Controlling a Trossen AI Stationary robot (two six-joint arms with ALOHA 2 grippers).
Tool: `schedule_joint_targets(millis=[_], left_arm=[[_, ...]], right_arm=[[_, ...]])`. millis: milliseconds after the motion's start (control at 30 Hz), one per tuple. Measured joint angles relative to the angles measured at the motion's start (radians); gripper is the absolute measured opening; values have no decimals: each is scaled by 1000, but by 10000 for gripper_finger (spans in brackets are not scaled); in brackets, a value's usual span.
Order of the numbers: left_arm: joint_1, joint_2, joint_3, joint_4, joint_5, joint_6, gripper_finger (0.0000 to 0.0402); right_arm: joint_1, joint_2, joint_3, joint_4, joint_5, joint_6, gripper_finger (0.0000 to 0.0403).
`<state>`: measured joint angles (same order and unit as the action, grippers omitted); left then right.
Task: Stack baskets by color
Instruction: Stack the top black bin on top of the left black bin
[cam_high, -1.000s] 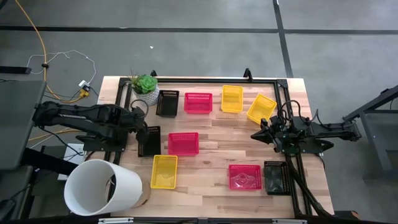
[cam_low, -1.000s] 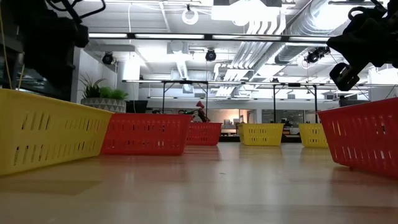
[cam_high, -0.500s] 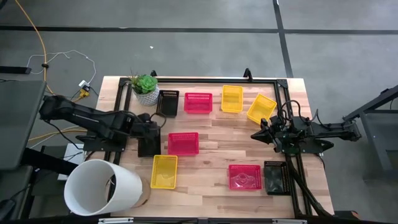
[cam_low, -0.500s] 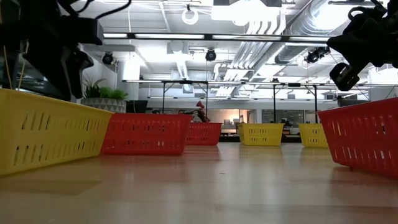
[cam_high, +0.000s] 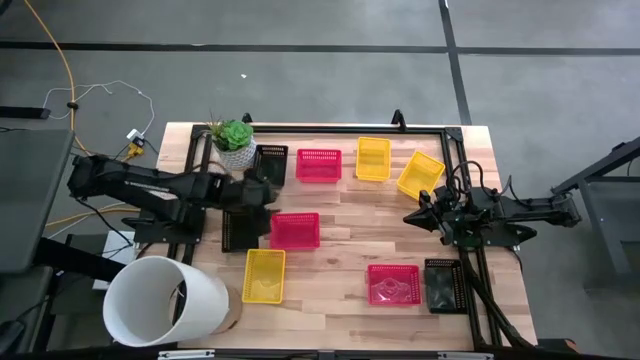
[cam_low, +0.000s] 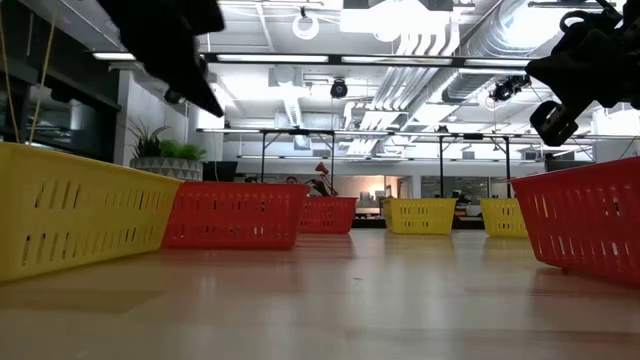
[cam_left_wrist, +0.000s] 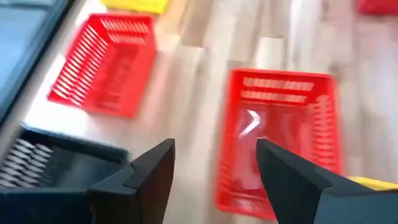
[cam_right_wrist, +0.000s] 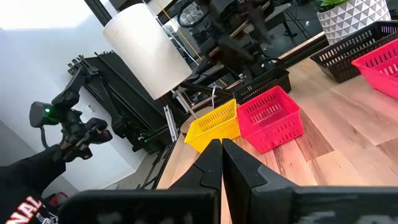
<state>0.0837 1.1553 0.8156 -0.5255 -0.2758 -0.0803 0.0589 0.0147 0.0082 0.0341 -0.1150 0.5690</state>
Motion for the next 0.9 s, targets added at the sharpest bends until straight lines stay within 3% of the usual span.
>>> schedule_joint_targets(millis=[333,633,733,900], left_arm=[[266,253,102,-119,86,219,211],[372,272,102,-170,132,404,211],[396,272,99,-173,181,424,211],[428,298,83,-170,172,432,211]], right_arm=[[0,0,0,0,0,0,0],[0,0,0,0,0,0,0],[0,0,0,0,0,0,0],[0,0,0,0,0,0,0]])
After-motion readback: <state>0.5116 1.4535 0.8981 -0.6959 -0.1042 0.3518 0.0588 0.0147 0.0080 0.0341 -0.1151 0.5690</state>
